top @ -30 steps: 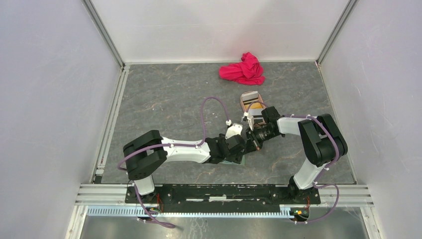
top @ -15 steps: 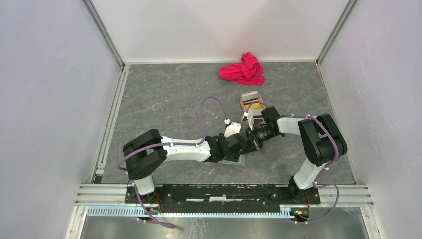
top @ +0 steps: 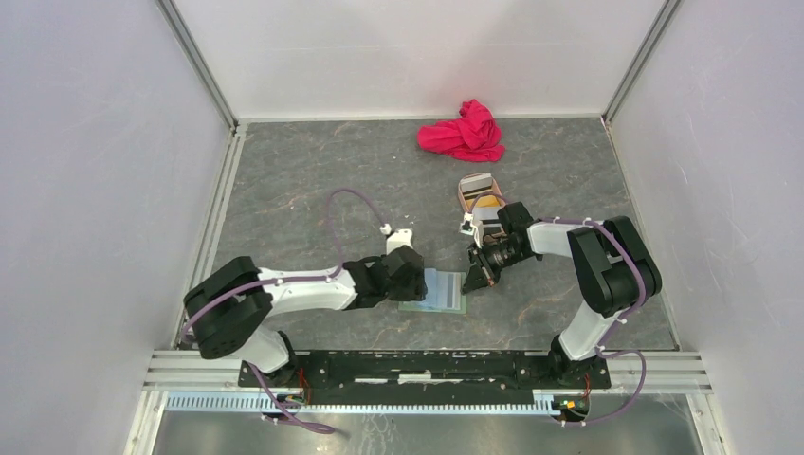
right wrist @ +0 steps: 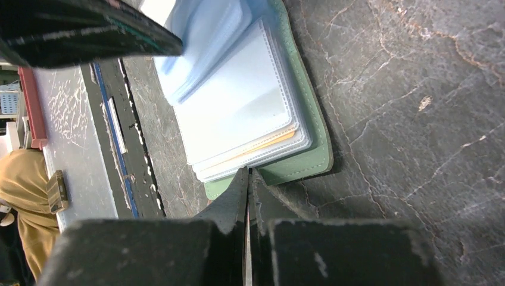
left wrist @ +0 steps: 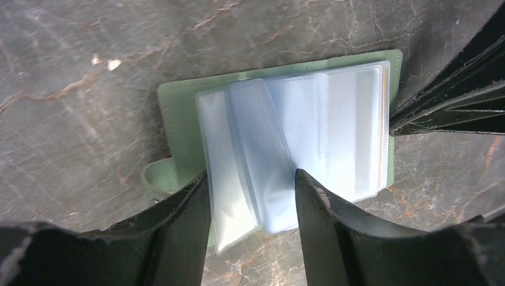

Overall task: Put the credit cards into the card holder
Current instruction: Open the card holder at the center of the board.

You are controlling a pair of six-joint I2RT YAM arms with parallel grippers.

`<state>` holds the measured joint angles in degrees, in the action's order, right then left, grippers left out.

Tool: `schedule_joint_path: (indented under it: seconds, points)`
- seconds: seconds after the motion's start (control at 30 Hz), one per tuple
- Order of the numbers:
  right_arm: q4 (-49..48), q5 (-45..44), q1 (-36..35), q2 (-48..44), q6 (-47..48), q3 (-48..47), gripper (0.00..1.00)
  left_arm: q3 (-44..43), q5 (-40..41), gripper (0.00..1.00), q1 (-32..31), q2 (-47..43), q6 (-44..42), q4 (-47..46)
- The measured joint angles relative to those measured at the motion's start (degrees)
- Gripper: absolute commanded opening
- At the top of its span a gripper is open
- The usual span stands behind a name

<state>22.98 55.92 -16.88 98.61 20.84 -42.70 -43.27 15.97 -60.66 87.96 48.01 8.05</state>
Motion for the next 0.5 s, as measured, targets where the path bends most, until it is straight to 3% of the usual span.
schedule_joint_path:
  seconds: [0.2,0.5]
  points:
    - [0.44,0.00,0.00,-0.57,1.84,-0.15,0.10,9.86,-4.66,0.63,4.37,-7.93,4.59,-8.50]
    - [3.02,2.16,0.00,-5.38,7.54,-0.46,0.18,17.42,-4.02,0.63,6.88,-25.35,7.61,-11.28]
